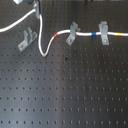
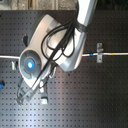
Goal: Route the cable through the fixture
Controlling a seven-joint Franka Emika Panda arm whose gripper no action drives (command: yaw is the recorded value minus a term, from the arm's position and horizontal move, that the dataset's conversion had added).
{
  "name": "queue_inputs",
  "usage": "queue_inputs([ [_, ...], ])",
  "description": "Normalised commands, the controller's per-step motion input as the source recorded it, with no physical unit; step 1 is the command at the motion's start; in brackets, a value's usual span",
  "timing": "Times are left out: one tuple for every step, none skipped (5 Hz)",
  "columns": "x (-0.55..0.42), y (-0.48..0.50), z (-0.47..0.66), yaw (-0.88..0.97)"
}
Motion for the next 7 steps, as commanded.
queue_inputs([
  [-0.358,-0.065,0.15,0.31],
  [-0.412,-0.046,0.15,0.28],
  [-0.422,0.024,0.1,0.36],
  [-0.37,0.14,0.04,0.45],
  [-0.241,0.165,0.01,0.43],
  [-0.07,-0.031,0.31,0.07],
  [-0.107,0.031,0.35,0.02],
])
